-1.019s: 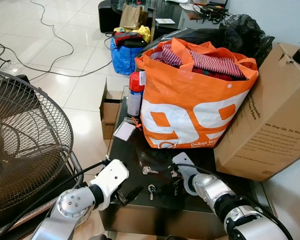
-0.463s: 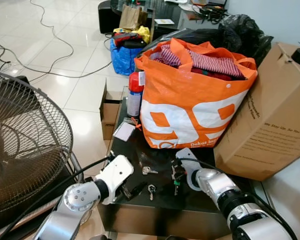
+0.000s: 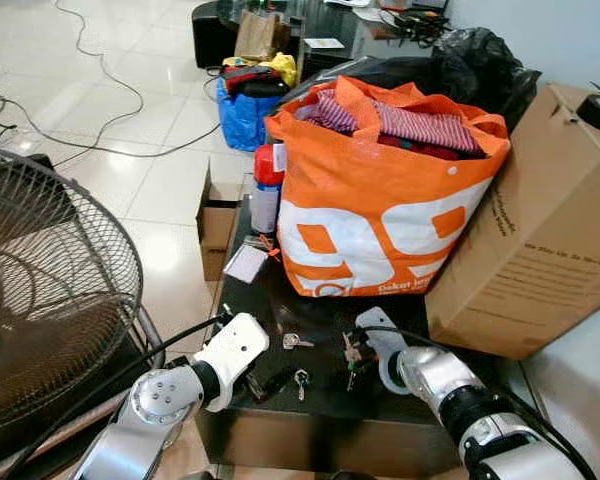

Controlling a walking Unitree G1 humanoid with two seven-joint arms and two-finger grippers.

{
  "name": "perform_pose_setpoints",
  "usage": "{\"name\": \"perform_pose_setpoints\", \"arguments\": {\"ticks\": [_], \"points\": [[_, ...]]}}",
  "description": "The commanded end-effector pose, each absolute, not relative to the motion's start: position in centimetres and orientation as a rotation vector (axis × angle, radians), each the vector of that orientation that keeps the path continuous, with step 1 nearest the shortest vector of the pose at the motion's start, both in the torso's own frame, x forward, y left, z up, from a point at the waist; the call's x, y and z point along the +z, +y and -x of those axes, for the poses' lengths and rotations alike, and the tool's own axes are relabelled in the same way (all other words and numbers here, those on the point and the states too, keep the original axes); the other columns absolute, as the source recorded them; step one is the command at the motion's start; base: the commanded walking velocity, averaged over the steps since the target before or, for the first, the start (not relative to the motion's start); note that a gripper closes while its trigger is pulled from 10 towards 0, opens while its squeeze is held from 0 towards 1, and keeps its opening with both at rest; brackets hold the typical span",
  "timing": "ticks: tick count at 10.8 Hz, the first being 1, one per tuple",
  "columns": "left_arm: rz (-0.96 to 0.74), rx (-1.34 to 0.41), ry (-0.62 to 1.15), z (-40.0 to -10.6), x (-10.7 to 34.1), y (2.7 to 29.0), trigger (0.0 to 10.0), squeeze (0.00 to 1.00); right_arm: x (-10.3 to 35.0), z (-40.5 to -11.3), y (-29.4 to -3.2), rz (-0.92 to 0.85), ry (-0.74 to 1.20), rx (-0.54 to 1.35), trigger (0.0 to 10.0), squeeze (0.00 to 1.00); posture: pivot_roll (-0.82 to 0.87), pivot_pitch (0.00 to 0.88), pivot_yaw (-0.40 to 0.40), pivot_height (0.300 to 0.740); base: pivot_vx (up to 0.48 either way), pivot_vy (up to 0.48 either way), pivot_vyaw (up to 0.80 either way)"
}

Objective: Hang keys on a hook

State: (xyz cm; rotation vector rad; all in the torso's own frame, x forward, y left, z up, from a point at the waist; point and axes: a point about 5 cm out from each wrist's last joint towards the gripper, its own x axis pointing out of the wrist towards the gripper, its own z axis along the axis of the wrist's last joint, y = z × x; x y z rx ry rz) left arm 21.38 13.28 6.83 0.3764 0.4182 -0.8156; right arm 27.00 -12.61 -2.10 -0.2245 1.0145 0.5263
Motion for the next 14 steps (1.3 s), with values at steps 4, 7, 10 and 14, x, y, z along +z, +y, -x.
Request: {"name": "perform_pose_setpoints", "arguments": {"ticks": [4,7,10,14], "points": [[-0.388,-0.835,0.417,-21.37,6.87,13.19,10.0,0.0,-1.92,-27.34,-12.58,0.122,0.978,0.466,5.1,0.0,-0.12,0.0,-0.111,0.74,0.0,0.0,0.0],[-0.39,-0.835,0.418,-21.49,6.86,13.24,10.0,0.0,-1.86,-27.42,-12.37,0.086,0.968,0.464,4.5,0.0,-0.12,0.0,-0.111,0.74,0.0,0.0,0.0],[-0.391,-0.837,0.421,-21.49,6.83,13.24,10.0,0.0,-2.1,-27.3,-12.45,0.093,0.979,0.444,1.6,0.0,-0.12,0.0,-0.113,0.74,0.0,0.0,0.0],[-0.392,-0.841,0.431,-21.41,6.74,13.34,10.0,0.0,-2.4,-27.05,-12.17,0.088,0.99,0.444,0.0,0.0,-0.12,0.0,-0.113,0.74,0.0,0.0,0.0]]}}
